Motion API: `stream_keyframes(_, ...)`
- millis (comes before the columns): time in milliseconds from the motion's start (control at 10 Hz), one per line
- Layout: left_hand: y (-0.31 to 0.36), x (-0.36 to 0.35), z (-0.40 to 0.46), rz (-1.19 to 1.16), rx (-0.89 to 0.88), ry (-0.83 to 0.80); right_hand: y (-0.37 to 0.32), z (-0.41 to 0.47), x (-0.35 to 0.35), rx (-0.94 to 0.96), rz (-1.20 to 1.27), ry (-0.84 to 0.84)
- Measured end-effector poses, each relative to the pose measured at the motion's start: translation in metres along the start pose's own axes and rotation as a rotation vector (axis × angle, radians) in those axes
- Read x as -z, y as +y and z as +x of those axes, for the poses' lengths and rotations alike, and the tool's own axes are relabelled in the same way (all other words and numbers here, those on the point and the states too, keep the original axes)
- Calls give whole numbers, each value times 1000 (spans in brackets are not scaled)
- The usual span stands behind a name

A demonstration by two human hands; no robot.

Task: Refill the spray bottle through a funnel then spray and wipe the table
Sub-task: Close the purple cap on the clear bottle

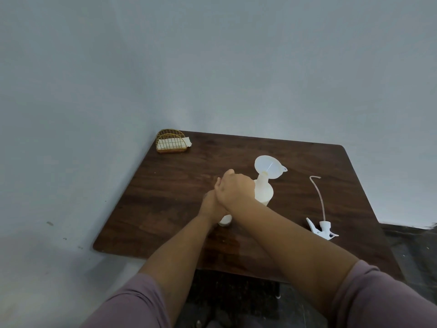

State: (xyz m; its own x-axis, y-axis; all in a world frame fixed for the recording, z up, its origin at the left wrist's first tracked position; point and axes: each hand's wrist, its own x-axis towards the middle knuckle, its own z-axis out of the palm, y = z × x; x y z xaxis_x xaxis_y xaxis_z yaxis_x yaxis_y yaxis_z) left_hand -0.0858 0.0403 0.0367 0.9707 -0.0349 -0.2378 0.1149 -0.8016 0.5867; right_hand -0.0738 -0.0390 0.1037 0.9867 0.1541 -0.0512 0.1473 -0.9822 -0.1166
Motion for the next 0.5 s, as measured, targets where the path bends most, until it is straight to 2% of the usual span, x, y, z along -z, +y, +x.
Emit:
stream_keyframes(100,1,0,-2,39,19,-14,-1,2,-2,-53,39,-19)
stream_keyframes(200,0,0,2,22,37,-63,3,-1,-3,1,99,-2)
stream_keyframes(300,-4,1,5,-40,101,-48,8,-4,-2,64,158,-60)
stream_keyframes(400,-15,0,5,-326,122,12,11,-4,0,27,260,-117)
stream_keyframes(500,-13,5,4,-271,101,-35,11,-1,5,0,378,-164)
